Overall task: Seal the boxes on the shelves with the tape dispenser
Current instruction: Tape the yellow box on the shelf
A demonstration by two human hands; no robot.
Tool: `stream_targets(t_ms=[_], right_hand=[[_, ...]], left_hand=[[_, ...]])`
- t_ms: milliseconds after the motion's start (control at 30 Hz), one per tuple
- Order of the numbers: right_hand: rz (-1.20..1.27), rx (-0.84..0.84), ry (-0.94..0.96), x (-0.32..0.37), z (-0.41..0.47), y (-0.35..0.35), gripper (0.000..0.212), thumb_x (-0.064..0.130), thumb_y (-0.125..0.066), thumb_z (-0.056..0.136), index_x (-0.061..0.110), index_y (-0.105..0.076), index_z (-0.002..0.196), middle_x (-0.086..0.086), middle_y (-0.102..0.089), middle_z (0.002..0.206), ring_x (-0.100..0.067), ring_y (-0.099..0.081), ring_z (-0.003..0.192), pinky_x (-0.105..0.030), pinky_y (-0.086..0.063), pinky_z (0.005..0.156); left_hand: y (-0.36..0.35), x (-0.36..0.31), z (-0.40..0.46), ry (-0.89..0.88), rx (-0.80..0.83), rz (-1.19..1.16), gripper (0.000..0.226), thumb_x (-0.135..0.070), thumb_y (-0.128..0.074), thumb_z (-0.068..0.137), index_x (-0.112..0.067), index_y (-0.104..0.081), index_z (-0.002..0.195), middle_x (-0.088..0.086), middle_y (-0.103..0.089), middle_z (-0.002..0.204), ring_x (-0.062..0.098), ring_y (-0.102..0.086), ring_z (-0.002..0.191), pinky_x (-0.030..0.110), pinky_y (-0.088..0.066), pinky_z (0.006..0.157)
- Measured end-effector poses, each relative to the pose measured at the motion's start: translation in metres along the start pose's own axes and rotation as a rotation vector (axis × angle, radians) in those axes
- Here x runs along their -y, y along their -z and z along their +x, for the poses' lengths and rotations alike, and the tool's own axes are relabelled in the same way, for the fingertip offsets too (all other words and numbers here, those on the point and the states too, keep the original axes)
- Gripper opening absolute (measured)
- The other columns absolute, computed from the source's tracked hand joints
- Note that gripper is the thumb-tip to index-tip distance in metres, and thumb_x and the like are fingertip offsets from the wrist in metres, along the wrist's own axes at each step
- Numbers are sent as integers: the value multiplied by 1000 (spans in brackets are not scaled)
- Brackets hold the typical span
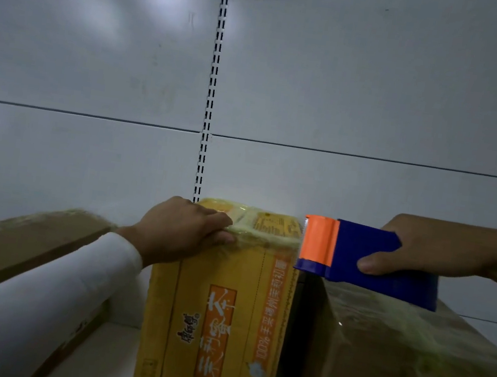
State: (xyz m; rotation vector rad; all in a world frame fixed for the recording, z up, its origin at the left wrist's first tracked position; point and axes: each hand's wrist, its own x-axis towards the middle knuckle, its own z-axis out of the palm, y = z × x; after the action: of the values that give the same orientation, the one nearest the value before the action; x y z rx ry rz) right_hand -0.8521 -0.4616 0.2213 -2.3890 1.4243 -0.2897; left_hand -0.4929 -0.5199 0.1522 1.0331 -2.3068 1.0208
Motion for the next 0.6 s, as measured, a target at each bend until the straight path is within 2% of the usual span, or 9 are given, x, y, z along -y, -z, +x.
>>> stream_targets(t_ms=[100,200,267,333,367,400,500,600], right_hand=[[17,-11,-14,-4,-1,-4,48,53,-63,82,7,-70,96,-9,-76,91,-30,-73,81,-28,-55,71],[41,-35,-26,-1,0,-9,39,50,-64,83,12,-70,90,-5,-77,86,-21,-73,73,-20,-53,65],[61,-42,-30,0,-2,-12,39,50,-66,83,12,-71,89,-5,-77,85,-21,-73,73,-20,-53,63],[59,-58,-29,1,-4,-15,47,53,-69,84,8,-70,92,-8,-76,87,-23,-73,74,-22,-54,64],[55,-65,-23,1,-4,-16,50,55,-69,84,6,-70,93,-9,-76,87,-23,-72,73,-22,-54,63],[53,-68,-19,1,-5,-18,51,56,-69,83,6,-69,94,-9,-76,87,-22,-72,73,-22,-54,63],[53,-61,-25,4,-5,-20,51,55,-66,83,6,-68,96,-8,-75,88,-21,-72,73,-25,-53,65],[47,-63,-13,15,2,-25,52,57,-65,80,7,-67,95,-7,-74,87,-16,-70,71,-21,-52,64]], left_hand=[[0,-5,2,6,-10,-38,81,-74,0,84,-27,-59,114,-6,-69,90,14,-63,69,29,-52,64],[5,-4,8,42,16,-31,89,-85,0,75,-28,-54,118,-7,-67,86,11,-59,64,27,-51,63],[6,-13,19,28,-1,-14,95,-90,-4,71,-28,-42,131,-3,-68,103,14,-62,73,26,-51,66],[6,-29,33,-50,-1,-54,92,-87,-10,74,-27,-28,142,1,-55,134,20,-63,98,31,-50,78],[5,-38,39,-86,43,-78,88,-84,-14,77,-27,-27,143,1,-48,141,22,-60,107,34,-50,84],[4,-43,44,-112,96,-95,81,-81,-18,81,-27,-32,140,1,-50,140,22,-60,108,36,-51,87],[1,-42,48,-127,130,-123,61,-71,-26,87,-29,-49,125,-4,-65,114,17,-63,91,36,-53,79],[4,-29,38,-112,108,-122,73,-76,-15,80,-32,-51,125,-6,-67,111,16,-63,93,36,-53,80]])
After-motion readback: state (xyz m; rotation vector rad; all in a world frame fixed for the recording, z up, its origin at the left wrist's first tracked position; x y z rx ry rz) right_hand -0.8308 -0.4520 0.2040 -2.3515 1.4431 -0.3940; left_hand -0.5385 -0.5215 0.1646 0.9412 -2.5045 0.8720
